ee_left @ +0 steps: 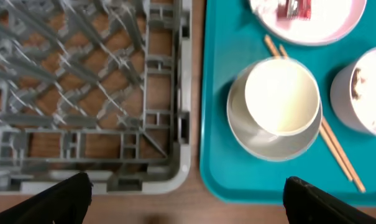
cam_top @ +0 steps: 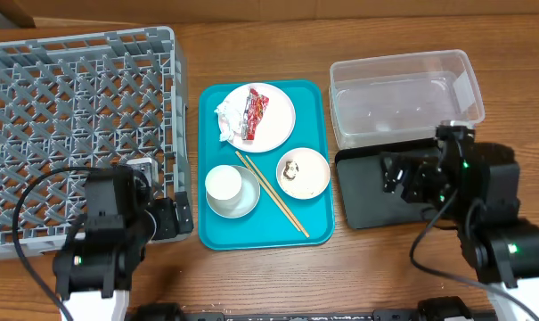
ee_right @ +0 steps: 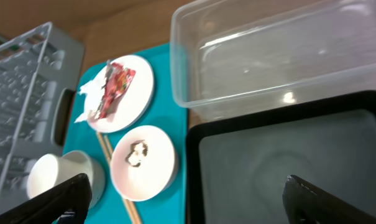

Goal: Sort waste into correct bins and load items into the dishwasher
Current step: 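Reach the right gripper to the red wrapper on the white plate and grasp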

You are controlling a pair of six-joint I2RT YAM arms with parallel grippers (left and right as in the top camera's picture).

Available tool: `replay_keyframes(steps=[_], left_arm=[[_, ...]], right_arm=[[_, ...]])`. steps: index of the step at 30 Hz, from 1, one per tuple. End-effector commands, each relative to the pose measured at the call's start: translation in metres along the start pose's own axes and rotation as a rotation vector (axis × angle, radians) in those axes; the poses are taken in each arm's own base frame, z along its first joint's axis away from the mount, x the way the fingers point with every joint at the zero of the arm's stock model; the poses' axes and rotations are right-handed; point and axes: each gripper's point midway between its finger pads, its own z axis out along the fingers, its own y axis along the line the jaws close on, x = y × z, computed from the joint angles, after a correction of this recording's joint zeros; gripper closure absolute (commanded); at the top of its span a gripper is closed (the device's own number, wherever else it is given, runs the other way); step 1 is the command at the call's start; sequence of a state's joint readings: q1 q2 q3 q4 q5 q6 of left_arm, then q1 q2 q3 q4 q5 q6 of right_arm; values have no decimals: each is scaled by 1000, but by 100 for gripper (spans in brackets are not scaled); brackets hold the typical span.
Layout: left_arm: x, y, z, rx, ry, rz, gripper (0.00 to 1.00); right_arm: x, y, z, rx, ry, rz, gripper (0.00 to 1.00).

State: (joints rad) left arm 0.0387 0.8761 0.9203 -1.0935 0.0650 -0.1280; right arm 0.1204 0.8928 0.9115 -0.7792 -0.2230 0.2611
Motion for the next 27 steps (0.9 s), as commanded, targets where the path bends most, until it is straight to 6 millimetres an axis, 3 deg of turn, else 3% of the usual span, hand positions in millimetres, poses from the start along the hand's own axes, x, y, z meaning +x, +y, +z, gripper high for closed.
replay_keyframes(steps=[1, 8, 15, 21, 27], left_arm=[[-3, -14, -5, 69, 19, -8, 0], [-6, 2, -10, 27, 15, -79, 0], [-3, 40, -8, -57, 43, -220, 0], [-1, 51, 3, -73, 99, -260, 0], [1, 52, 9, -73, 129, -265, 0]], right_arm=[[-11, 22, -1, -99, -10, -23, 0], [-28, 30, 13, -88, 63, -42, 0], [-62, 76, 39, -106, 168, -162, 0], [-74, 125, 94, -118, 177, -279, 0], [-41, 161, 163, -165, 223, -345, 0]])
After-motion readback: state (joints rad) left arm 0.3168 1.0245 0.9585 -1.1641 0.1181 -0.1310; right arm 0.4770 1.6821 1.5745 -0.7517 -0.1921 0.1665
